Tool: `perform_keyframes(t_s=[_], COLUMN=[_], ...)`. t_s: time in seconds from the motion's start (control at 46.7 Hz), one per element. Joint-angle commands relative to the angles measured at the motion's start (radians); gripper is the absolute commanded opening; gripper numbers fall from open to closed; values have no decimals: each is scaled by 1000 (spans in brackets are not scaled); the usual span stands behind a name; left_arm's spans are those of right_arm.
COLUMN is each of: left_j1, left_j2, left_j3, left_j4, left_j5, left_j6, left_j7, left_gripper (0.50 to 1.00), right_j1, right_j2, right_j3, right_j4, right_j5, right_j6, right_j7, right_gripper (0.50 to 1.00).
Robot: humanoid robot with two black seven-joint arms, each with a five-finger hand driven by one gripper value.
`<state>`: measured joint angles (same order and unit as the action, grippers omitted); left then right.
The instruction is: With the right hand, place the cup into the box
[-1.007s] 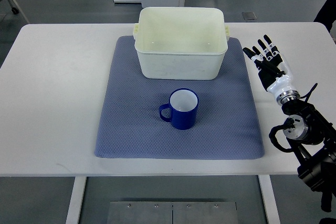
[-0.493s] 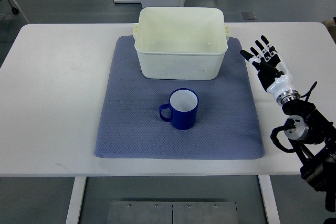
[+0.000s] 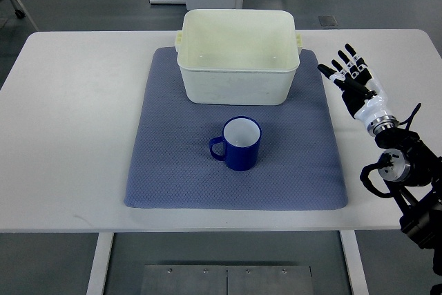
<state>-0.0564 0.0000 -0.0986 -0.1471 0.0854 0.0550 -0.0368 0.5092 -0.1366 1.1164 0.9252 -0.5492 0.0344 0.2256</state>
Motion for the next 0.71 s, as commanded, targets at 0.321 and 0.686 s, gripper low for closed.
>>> perform_keyframes(t_s=[0.321, 0.686], left_j1=[1, 0], left_j2=[0, 0], left_j3=[2, 2], left_j4=[0, 0], left_j5=[-1, 1], left_j6=[0, 0], left_j7=[0, 0], left_gripper=[1000, 1000], right_j1=[5, -1], right_j2=[2, -1], right_j3=[0, 2], right_j4=[-9, -11], right_j5=[0, 9], right_j6=[-13, -1], right_j7=[31, 27], right_gripper=[1000, 1000])
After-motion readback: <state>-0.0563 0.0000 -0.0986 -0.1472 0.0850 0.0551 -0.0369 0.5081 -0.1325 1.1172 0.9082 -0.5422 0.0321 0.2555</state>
